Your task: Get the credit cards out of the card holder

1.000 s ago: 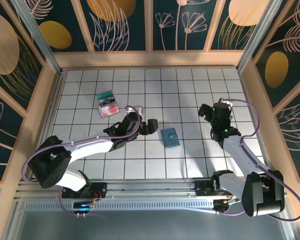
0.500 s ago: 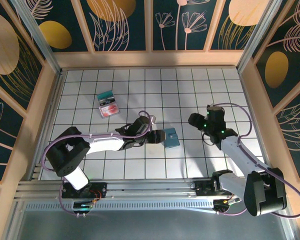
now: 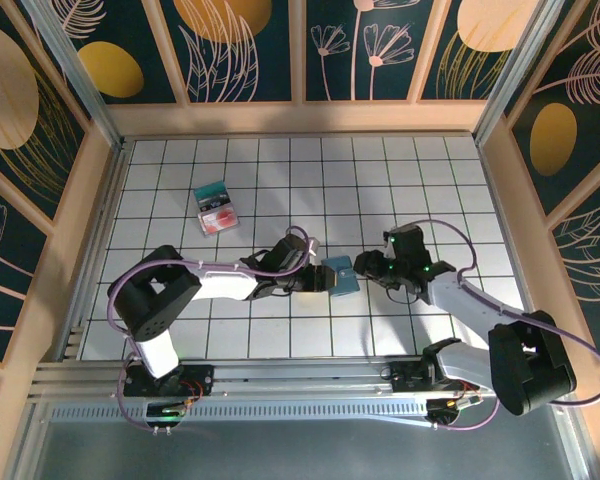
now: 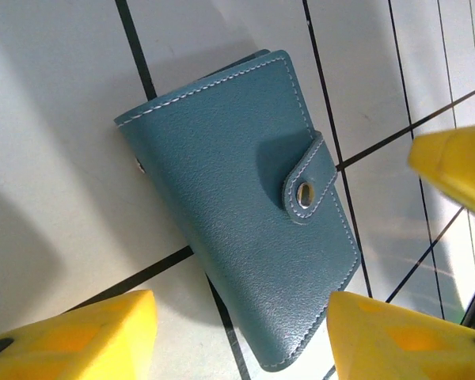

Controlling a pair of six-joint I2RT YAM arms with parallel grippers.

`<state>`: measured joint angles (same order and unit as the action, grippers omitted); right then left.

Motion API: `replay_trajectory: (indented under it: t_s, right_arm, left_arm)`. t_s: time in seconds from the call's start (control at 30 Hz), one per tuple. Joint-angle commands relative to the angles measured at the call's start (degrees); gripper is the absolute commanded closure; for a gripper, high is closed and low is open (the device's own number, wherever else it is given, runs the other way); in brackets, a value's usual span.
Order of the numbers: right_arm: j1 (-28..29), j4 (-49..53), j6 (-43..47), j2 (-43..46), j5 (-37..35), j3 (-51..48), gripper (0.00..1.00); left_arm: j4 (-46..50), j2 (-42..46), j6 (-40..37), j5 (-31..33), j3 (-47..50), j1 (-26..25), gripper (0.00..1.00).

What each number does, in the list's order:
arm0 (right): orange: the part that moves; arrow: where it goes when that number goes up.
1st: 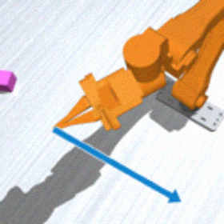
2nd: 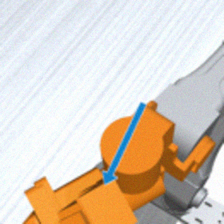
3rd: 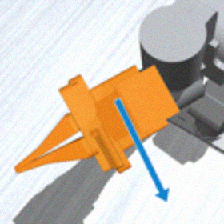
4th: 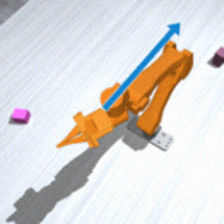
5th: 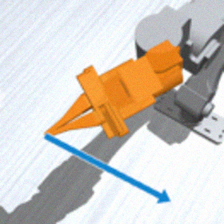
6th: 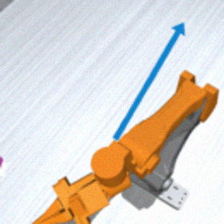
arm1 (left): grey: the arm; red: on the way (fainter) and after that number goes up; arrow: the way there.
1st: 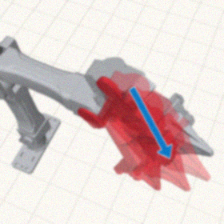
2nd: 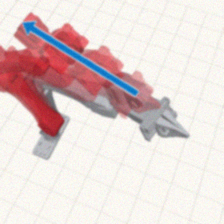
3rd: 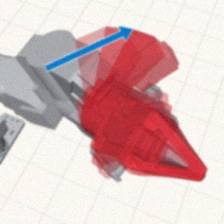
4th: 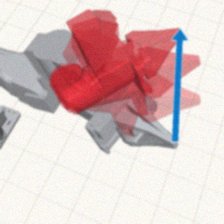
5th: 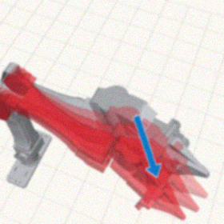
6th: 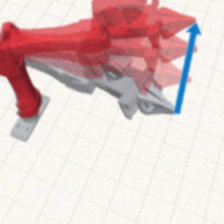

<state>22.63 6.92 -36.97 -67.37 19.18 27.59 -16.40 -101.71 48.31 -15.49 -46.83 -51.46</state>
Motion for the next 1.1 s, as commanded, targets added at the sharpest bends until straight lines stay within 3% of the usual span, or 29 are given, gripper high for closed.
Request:
replay_trajectory:
  t_s: [0.0,0.53,0.87,1.07]
  right_arm:
    - [1.1,-1.3,-1.9,-1.5,1.0,-1.5,0.56]
    - [2.7,-7.3,-4.0,-8.6,5.5,-2.0,0.69]
    - [2.9,-10.5,-5.6,-10.1,6.7,-2.5,0.69]
    - [2.9,-11.8,-6.2,-11.4,7.0,-2.6,0.70]
  left_arm:
    - [-1.5,-1.4,0.4,-1.9,-1.7,-0.2,0.40]
    - [-3.1,-4.3,-1.2,0.2,-4.1,-0.2,0.39]
    - [-8.4,-3.7,-1.8,0.8,-3.1,-0.2,0.50]
    - [-7.5,-3.2,-1.7,3.0,-2.3,-0.1,0.52]
